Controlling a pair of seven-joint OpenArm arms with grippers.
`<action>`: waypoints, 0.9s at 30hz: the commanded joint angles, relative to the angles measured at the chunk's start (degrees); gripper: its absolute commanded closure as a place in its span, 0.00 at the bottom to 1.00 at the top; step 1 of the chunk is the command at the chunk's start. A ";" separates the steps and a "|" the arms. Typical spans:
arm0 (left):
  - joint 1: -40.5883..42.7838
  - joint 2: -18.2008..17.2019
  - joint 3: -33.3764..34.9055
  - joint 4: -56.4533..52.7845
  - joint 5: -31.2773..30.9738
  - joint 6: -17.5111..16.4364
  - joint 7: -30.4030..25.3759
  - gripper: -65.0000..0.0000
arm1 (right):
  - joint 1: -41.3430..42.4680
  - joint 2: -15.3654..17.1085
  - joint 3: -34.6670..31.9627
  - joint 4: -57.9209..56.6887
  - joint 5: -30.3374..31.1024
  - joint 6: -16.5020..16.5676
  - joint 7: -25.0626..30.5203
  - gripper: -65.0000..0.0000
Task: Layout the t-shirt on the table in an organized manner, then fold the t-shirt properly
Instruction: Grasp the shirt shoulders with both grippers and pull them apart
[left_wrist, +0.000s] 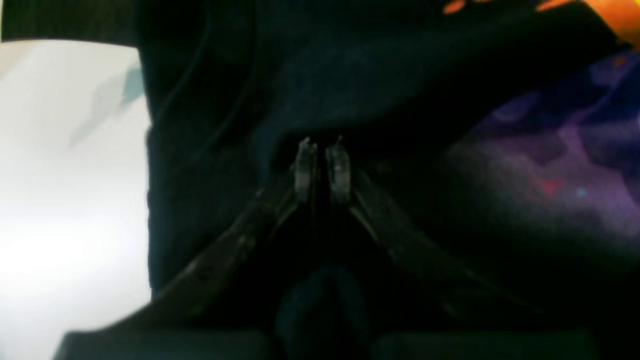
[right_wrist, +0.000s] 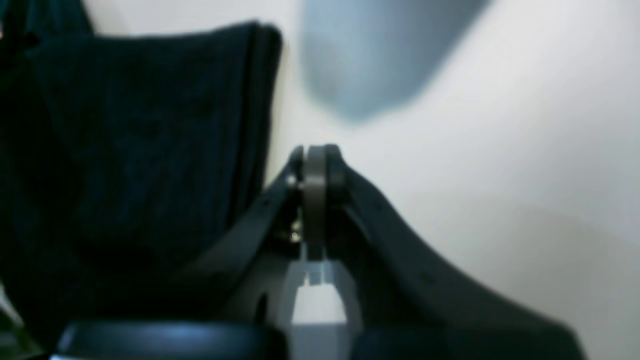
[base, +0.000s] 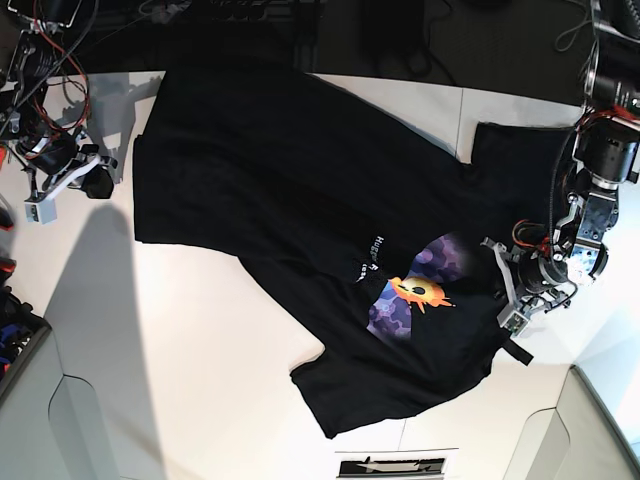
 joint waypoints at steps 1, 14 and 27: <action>-2.32 0.33 -0.04 -0.42 0.52 -0.46 0.04 0.94 | 0.31 0.02 0.17 0.96 1.92 0.26 0.24 1.00; -11.34 3.65 0.00 -1.60 0.66 3.43 -0.11 0.94 | -7.96 -10.73 -2.47 7.98 5.03 1.77 -0.15 1.00; -5.60 -10.34 0.00 22.27 -27.45 -4.57 16.13 0.94 | -6.49 -11.76 -2.69 19.71 3.89 1.68 5.73 1.00</action>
